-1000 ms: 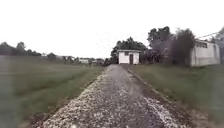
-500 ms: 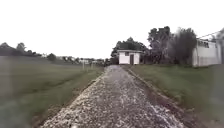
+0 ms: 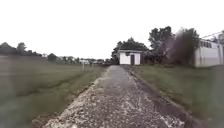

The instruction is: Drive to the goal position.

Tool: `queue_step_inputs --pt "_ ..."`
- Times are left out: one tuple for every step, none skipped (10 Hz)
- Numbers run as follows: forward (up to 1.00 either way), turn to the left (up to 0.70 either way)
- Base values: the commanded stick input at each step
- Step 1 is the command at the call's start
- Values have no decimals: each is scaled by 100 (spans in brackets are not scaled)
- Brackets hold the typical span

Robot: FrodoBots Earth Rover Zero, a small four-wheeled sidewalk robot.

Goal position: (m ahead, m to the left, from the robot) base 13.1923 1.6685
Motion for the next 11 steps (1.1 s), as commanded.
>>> queue_step_inputs --pt "70 0" --pt "70 0" --pt "70 0" --pt "70 0" --pt "70 0" --pt "70 0" --pt "70 0" --pt "70 0" --pt "70 0" --pt "70 0" --pt "70 0"
